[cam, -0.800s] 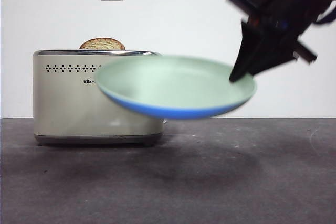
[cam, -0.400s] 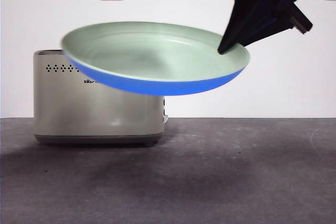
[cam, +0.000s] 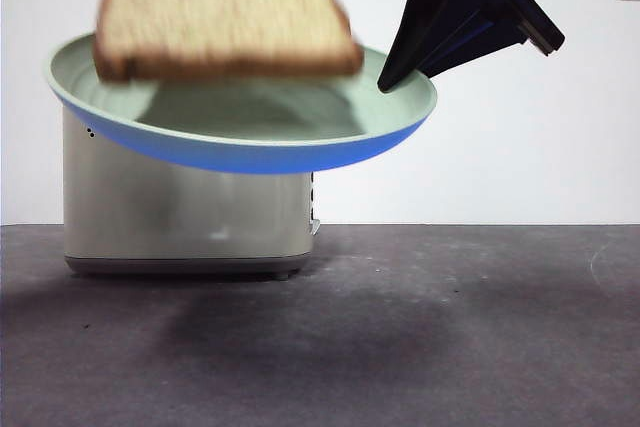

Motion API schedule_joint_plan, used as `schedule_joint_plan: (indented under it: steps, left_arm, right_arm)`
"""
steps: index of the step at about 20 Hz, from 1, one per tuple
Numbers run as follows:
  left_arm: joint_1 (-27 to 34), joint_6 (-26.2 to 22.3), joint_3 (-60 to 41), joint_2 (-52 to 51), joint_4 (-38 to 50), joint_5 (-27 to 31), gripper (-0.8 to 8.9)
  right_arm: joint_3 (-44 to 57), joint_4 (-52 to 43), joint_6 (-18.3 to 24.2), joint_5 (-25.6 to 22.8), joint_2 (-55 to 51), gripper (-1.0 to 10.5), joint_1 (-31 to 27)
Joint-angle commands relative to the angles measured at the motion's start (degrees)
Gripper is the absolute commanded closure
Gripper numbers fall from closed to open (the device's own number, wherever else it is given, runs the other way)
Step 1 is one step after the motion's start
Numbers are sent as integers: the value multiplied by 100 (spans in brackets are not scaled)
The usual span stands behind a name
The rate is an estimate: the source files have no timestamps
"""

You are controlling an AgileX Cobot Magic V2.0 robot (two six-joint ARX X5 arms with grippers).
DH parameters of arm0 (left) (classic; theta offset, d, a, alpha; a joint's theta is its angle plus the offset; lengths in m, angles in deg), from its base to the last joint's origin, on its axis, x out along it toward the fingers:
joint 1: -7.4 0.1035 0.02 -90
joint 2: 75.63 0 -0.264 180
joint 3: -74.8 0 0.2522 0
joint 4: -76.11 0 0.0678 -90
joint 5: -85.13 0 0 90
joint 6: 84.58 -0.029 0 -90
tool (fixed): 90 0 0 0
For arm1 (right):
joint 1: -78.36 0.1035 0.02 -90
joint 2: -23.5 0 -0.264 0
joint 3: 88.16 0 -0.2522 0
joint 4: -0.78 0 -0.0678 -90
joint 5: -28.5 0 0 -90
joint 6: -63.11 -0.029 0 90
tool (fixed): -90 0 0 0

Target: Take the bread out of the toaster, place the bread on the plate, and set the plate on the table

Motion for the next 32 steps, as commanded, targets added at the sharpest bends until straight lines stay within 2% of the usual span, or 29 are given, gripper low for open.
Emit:
schedule_joint_plan:
  steps: [1, 5, 7, 8, 9, 10, 11, 20, 27, 30, 32]
  left_arm:
    - [-192, 20, -4, 332, 131, 328, 821]
    - [-483, 280, -2, 776, 367, 1010, 817]
    - [-603, 328, -2, 874, 367, 1611, 788]
    - [-660, 393, -2, 883, 374, 2046, 650]
    - [-719, 474, -2, 883, 409, 2380, 469]
    - [-772, 492, 2, 883, 433, 2524, 323]
    - [-815, 494, 2, 883, 455, 2540, 299]
    - [-1095, 428, 245, 872, 354, 2566, 302]
    - [-1093, 83, 1241, 813, -518, 2710, 302]
    - [-1095, -186, 1591, 625, -973, 2669, 303]
    - [-1095, -188, 1694, 380, -1200, 2546, 315]
  right_arm:
    - [33, -74, -107, 2, 2, 964, 13]
    - [33, -72, -105, 24, 2, 964, 22]
    - [33, -70, -105, 28, 2, 964, 24]
    - [33, -50, -105, 42, 2, 964, 24]
    - [33, -13, -105, 66, 2, 964, 24]
    - [33, 17, -105, 66, 2, 964, 24]
    - [33, 33, -105, 68, 2, 964, 24]
    - [33, 407, -129, 50, 4, 964, 11]
    - [33, 472, -177, 26, 4, 964, -101]
    - [33, 531, -214, 26, 2, 964, -354]
    - [33, 590, -201, 28, 4, 964, -636]
